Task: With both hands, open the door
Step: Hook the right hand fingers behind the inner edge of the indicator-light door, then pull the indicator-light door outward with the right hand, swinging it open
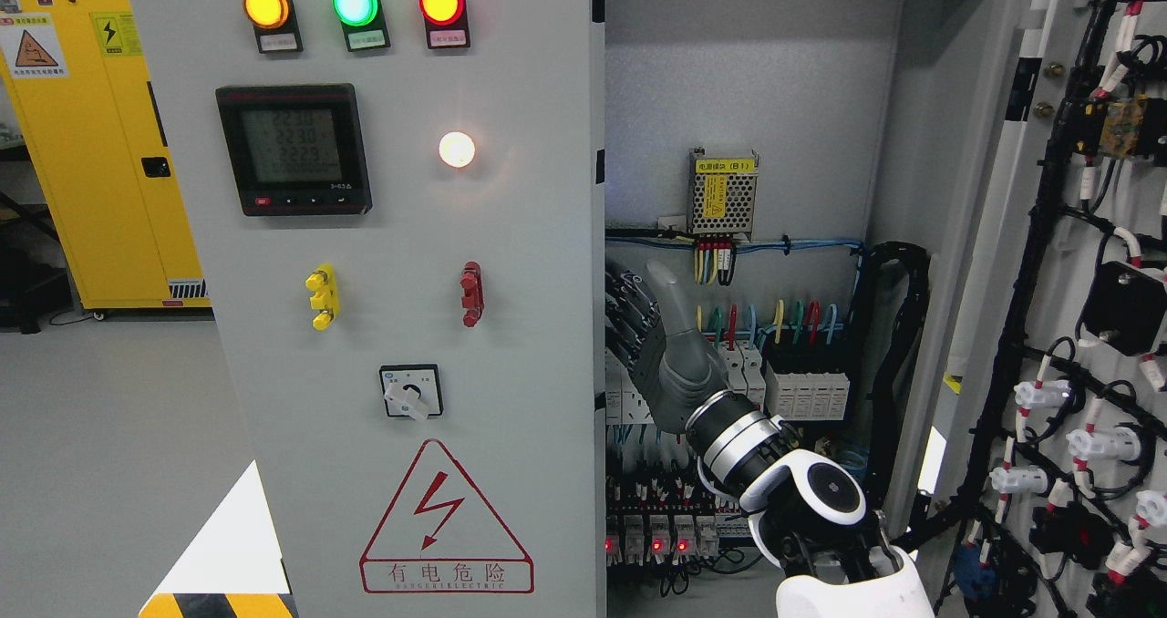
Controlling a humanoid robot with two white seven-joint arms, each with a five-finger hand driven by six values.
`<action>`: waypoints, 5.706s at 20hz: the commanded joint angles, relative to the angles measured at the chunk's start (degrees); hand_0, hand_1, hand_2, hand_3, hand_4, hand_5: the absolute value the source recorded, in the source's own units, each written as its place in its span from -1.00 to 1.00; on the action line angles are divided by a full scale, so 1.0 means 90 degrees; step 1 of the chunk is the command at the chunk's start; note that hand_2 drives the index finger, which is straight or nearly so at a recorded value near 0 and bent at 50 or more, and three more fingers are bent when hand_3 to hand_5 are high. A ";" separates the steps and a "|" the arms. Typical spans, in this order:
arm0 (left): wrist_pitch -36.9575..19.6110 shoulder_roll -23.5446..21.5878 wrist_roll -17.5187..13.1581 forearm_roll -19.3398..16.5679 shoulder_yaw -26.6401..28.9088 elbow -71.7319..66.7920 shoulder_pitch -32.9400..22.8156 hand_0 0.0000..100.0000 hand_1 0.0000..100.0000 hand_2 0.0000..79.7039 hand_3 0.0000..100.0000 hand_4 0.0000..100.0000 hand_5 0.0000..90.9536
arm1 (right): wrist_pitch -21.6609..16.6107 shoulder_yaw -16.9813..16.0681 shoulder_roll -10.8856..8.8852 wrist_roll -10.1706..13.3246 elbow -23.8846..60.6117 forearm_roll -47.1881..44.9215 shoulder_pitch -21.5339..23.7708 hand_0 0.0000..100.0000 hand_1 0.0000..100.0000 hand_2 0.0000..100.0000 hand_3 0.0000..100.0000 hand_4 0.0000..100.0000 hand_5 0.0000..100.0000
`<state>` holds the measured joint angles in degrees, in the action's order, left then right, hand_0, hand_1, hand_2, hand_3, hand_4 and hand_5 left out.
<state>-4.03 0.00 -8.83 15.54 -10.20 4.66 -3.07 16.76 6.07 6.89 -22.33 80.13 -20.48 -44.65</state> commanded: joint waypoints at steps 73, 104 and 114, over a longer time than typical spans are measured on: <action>-0.0001 0.0176 0.0004 0.0002 0.0000 -0.0009 0.0000 -1.00 -1.00 -1.00 -1.00 -1.00 -1.00 | 0.0482 -0.0450 -0.0150 -0.2421 -0.1140 -0.0049 -0.0839 -0.56 -1.00 -1.00 -1.00 -1.00 -1.00; -0.0001 0.0186 0.0004 0.0002 0.0000 0.0000 0.0000 -1.00 -1.00 -1.00 -1.00 -1.00 -1.00 | 0.0667 -0.0235 -0.0277 -0.2548 -0.0222 -0.0723 -0.0175 -0.56 -1.00 -1.00 -1.00 -1.00 -1.00; -0.0001 0.0176 0.0004 0.0002 0.0000 0.0000 0.0000 -1.00 -1.00 -1.00 -1.00 -1.00 -1.00 | 0.0550 -0.0109 -0.0550 -0.2490 0.0335 -0.0723 0.0342 -0.56 -1.00 -1.00 -1.00 -1.00 -1.00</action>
<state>-4.04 0.00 -8.84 15.53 -10.20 4.63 -3.08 21.92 3.41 3.65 -44.76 78.69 -26.81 -44.23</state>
